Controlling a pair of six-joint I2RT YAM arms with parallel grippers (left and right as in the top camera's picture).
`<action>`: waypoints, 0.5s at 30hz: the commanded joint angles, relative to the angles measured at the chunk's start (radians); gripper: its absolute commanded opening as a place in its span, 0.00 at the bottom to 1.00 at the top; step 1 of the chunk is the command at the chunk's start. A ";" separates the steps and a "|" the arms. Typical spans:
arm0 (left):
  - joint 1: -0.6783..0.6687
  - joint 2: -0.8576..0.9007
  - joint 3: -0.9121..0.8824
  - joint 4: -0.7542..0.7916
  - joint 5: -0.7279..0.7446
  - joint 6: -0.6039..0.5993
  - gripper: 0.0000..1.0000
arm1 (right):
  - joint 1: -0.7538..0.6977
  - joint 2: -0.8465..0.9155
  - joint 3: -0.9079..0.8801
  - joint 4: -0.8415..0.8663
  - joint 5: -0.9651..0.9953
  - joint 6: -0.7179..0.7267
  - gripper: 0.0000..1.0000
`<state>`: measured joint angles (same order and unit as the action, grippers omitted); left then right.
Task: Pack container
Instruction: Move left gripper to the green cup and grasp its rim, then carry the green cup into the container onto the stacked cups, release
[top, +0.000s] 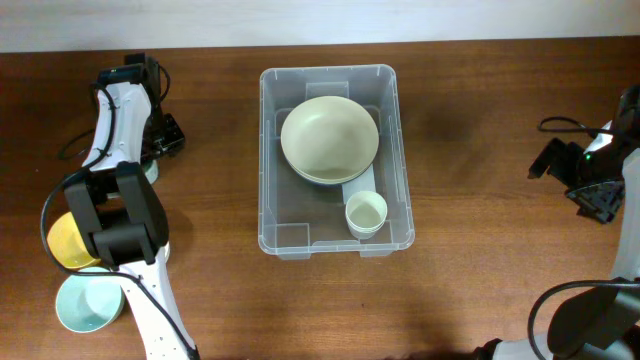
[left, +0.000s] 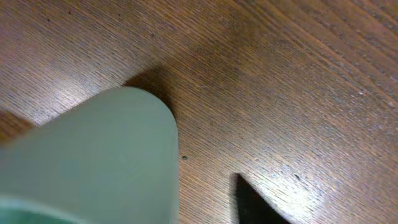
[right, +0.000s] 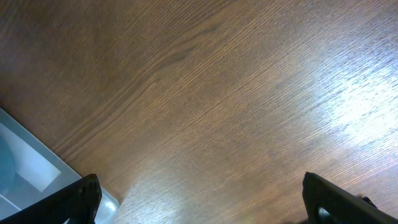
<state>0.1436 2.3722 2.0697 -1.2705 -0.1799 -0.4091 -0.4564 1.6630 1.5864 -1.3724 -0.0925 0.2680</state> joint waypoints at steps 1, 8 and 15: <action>0.001 -0.017 0.001 -0.006 0.004 0.003 0.22 | 0.006 -0.027 0.000 0.000 -0.001 -0.006 0.99; -0.006 -0.099 0.002 -0.021 0.004 0.003 0.01 | 0.006 -0.027 0.000 0.000 -0.001 -0.006 0.99; -0.140 -0.405 0.012 -0.031 0.095 0.018 0.01 | 0.006 -0.027 0.000 -0.001 -0.001 -0.006 0.99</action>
<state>0.0895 2.1715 2.0644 -1.2972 -0.1673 -0.4076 -0.4564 1.6630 1.5864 -1.3727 -0.0925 0.2646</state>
